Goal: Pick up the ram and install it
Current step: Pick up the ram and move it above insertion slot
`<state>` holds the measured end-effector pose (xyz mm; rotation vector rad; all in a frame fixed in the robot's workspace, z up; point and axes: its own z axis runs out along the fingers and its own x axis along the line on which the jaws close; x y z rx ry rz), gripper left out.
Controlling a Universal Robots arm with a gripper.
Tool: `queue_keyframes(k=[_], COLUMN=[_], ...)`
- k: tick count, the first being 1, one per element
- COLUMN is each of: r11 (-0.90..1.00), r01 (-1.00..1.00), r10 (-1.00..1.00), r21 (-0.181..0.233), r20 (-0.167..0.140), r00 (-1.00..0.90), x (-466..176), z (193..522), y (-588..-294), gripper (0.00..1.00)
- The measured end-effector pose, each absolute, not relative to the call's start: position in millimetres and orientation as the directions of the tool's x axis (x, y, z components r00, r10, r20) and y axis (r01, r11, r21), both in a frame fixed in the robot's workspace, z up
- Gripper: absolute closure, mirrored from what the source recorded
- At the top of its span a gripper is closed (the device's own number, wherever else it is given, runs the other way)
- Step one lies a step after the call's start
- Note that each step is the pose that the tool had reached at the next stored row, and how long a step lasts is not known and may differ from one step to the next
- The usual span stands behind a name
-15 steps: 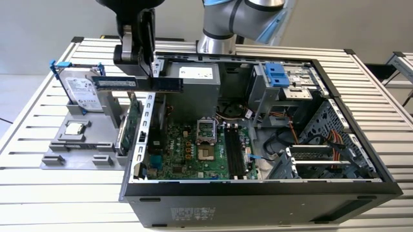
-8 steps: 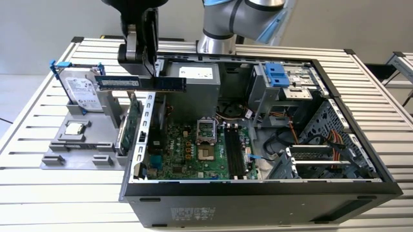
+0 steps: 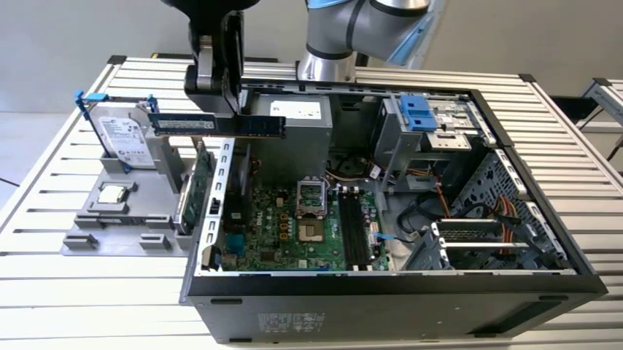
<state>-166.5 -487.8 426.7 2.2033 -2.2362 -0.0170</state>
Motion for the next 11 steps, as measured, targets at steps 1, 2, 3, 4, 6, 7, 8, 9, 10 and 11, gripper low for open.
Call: queue_keyframes(k=[1,2,3,4,6,7,8,9,10,11], r11=[0.015,0.015,0.015,0.015,0.015,0.015,0.015,0.015,0.015,0.015], r01=[-1.000,-1.000,-1.000,-1.000,-1.000,-1.000,-1.000,-1.000,-1.000,-1.000], r10=[-1.000,-1.000,-1.000,-1.000,-1.000,-1.000,-1.000,-1.000,-1.000,-1.000], r21=[0.009,0.009,0.009,0.009,0.009,0.009,0.009,0.009,0.009,0.009], r20=[-0.006,-0.006,-0.006,-0.006,-0.006,-0.006,-0.006,-0.006,-0.006,-0.006], r00=[-0.015,-0.015,-0.015,-0.015,-0.015,-0.015,-0.015,-0.015,-0.015,-0.015], x=[-165.9,-165.4,-164.8,-164.2,-162.8,-162.2,-161.6,-160.9,-160.3,-159.7], z=[426.8,426.9,427.1,427.2,427.5,427.7,427.8,428.0,428.1,428.3], y=[-487.8,-487.8,-487.8,-487.8,-487.8,-487.8,-487.9,-487.8,-487.8,-487.8], gripper=[1.00,1.00,1.00,1.00,1.00,1.00,1.00,1.00,1.00,1.00])
